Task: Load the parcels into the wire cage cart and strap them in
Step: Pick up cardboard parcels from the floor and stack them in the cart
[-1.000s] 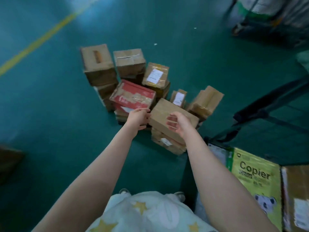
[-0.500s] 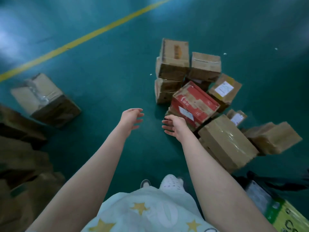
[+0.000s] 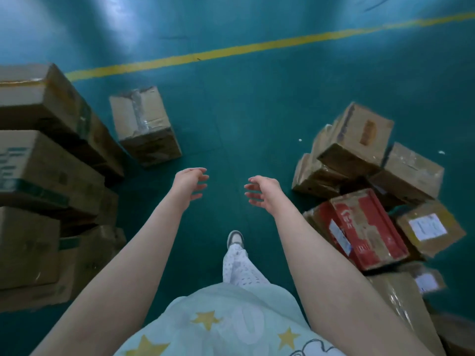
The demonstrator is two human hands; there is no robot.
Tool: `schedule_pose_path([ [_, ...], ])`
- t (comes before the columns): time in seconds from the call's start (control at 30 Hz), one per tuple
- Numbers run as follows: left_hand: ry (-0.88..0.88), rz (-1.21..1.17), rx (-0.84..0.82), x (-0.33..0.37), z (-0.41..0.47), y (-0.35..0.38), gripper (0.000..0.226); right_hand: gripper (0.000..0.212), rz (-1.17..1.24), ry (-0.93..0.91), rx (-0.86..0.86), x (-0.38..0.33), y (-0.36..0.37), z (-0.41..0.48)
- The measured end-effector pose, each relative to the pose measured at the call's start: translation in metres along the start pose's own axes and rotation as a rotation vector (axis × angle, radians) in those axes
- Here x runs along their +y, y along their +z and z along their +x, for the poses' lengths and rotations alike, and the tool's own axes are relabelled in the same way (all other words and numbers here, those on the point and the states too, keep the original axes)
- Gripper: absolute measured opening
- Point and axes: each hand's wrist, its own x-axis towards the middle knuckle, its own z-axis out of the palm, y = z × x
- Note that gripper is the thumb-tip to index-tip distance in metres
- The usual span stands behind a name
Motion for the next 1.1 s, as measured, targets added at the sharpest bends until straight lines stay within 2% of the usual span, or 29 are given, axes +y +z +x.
schedule_pose_path([
  [0.2,-0.017,-0.097,0.062,0.056,0.050,-0.006,0.025,0.007,-0.148,-0.028,-0.065,-0.082,0.042,0.051],
  [0.43,-0.057,-0.193,0.153,0.097,0.107,-0.036,0.024,0.009,-0.293,-0.002,-0.125,-0.130,0.095,0.100],
  [0.63,-0.094,-0.251,0.190,0.126,0.167,-0.090,0.026,0.014,-0.377,0.008,-0.176,-0.166,0.168,0.138],
  [0.83,-0.154,-0.275,0.197,0.167,0.242,-0.162,0.029,0.016,-0.398,0.003,-0.149,-0.206,0.264,0.188],
  [1.0,-0.172,-0.206,0.209,0.188,0.300,-0.216,0.020,0.015,-0.395,0.036,-0.192,-0.222,0.341,0.224],
  [1.1,-0.184,-0.159,0.215,0.191,0.337,-0.239,0.023,0.014,-0.412,0.077,-0.204,-0.223,0.375,0.248],
])
